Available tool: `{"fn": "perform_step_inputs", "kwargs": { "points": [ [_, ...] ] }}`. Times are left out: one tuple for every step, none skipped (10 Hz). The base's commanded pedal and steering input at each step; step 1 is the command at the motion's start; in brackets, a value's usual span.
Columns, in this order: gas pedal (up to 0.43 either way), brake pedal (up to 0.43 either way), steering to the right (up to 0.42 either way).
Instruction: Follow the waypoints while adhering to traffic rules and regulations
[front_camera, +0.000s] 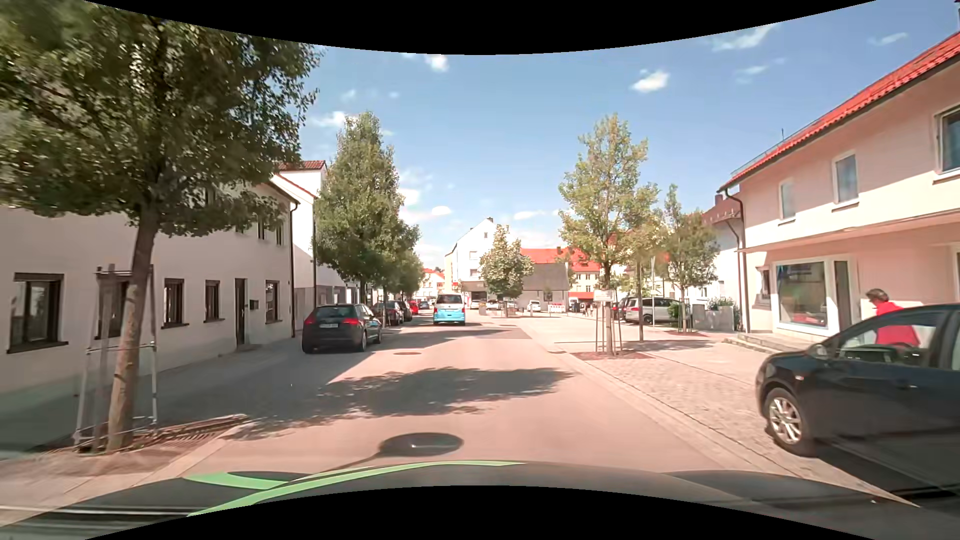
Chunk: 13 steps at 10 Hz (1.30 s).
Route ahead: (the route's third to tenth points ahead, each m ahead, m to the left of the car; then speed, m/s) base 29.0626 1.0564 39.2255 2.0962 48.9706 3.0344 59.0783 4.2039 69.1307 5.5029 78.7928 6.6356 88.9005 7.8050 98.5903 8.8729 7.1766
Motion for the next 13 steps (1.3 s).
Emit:
{"fn": "perform_step_inputs", "kwargs": {
  "points": [
    [0.079,0.0,-0.019],
    [0.079,0.0,-0.019],
    [0.079,0.0,-0.02],
    [0.079,0.0,-0.02],
    [0.079,0.0,-0.02],
    [0.079,0.0,-0.02],
    [0.079,0.0,-0.02],
    [0.079,0.0,-0.02],
    [0.079,0.0,-0.02],
    [0.079,0.0,-0.02],
    [0.079,0.0,-0.02],
    [0.067,0.0,-0.016],
    [0.028,0.0,-0.015]
  ]
}}
